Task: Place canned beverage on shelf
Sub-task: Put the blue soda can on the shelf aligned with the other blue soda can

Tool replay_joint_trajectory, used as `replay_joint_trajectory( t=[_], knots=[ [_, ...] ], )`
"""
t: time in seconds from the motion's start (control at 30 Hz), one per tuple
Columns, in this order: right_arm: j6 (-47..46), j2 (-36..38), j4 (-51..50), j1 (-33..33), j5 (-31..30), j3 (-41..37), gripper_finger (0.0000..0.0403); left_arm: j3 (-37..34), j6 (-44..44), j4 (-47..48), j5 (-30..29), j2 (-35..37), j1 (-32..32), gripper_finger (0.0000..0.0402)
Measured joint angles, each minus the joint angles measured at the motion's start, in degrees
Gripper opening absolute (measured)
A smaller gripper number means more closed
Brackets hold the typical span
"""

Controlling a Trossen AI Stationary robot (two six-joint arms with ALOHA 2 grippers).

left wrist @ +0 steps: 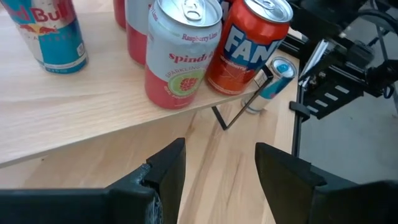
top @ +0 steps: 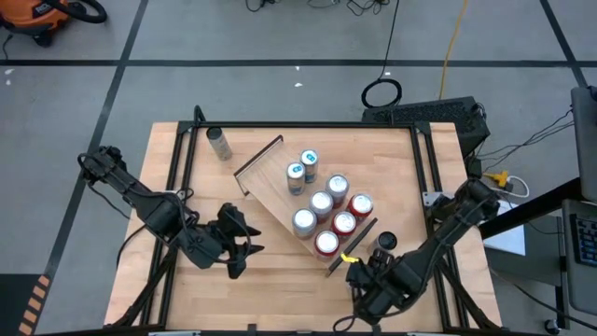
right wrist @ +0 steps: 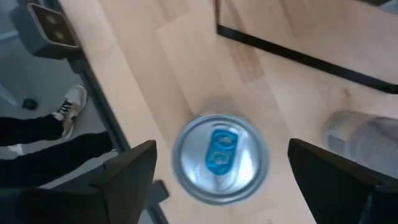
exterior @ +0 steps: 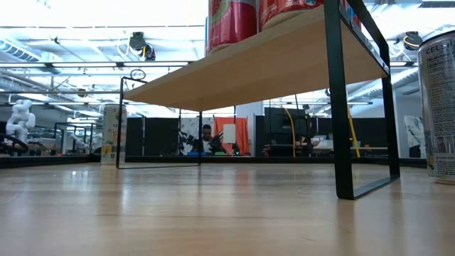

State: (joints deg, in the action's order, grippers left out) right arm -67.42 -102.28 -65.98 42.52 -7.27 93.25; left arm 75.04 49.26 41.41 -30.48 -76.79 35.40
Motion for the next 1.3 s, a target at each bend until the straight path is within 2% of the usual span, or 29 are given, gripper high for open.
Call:
replay_joint_trajectory(
  t=[0.43, 0.83, 1.3],
  knots=[
    [3.62, -0.07, 0.47, -2.61, 2.85, 0.00, 0.0316, 0.01, -0.47, 0.04, 0.00, 0.00, 0.00, 0.0193],
    [6.79, -0.09, 1.42, -0.37, -2.50, 0.00, 0.0322, 0.01, -0.47, 0.11, 0.00, 0.00, 0.00, 0.0193],
    [8.72, -0.09, 1.63, -0.89, -1.37, -0.02, 0.0322, 0.01, -0.49, 1.79, 0.00, 0.00, 0.00, 0.0193]
  ],
)
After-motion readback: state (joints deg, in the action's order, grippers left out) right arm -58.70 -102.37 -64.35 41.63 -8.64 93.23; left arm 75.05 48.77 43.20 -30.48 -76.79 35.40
